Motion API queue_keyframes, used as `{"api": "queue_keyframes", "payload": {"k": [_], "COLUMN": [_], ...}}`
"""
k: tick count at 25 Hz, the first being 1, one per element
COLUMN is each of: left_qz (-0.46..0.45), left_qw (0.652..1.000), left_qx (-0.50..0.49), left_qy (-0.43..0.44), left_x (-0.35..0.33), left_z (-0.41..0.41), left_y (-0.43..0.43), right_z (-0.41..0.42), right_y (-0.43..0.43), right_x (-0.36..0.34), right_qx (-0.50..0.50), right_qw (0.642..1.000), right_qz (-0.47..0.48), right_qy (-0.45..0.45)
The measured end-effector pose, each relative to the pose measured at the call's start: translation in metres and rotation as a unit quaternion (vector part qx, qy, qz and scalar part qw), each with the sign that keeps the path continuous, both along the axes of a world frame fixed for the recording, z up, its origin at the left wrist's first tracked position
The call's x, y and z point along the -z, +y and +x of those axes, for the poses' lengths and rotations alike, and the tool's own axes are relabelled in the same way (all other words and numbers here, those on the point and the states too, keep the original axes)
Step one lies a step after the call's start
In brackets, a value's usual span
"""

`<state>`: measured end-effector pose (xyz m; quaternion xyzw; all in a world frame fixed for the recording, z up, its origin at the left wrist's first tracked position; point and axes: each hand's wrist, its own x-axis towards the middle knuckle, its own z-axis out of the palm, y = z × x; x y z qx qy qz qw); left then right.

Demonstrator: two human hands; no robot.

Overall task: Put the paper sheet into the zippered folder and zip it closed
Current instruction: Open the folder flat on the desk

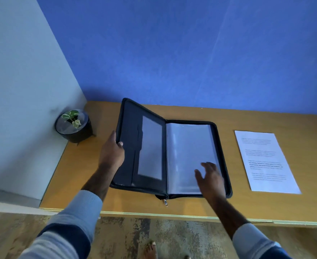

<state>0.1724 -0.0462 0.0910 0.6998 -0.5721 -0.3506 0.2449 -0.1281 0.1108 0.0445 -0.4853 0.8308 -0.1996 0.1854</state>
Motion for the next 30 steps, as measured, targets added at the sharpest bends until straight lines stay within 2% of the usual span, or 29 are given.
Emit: {"api": "queue_keyframes", "payload": {"k": [2,4,9,18,21,27,30], "left_qz": [0.0,0.016,0.067,0.116,0.135,0.113,0.073], "left_qw": [1.0,0.999,0.994,0.974,0.966,0.96,0.954], "left_qx": [-0.008,-0.018,-0.021,-0.042,-0.046,-0.06,-0.07], "left_qy": [-0.023,-0.037,-0.087,-0.19,-0.217,-0.247,-0.283], "left_x": [0.014,0.027,0.059,0.092,0.094,0.095,0.1], "left_z": [0.008,0.014,0.019,0.013,0.005,-0.009,-0.015], "left_y": [-0.001,-0.003,-0.004,0.002,-0.001,0.0,0.01], "right_z": [-0.036,-0.06,-0.087,-0.088,-0.091,-0.101,-0.105], "right_y": [0.009,0.016,0.014,0.029,0.027,0.018,0.023], "right_x": [0.016,0.029,0.043,0.048,0.049,0.054,0.058], "right_qx": [0.068,0.093,0.099,0.17,0.172,0.184,0.181], "right_qw": [0.995,0.989,0.984,0.98,0.979,0.977,0.977], "right_qz": [0.07,0.117,0.148,0.099,0.109,0.112,0.111], "right_qy": [0.0,-0.002,-0.009,-0.005,-0.002,0.003,0.016]}}
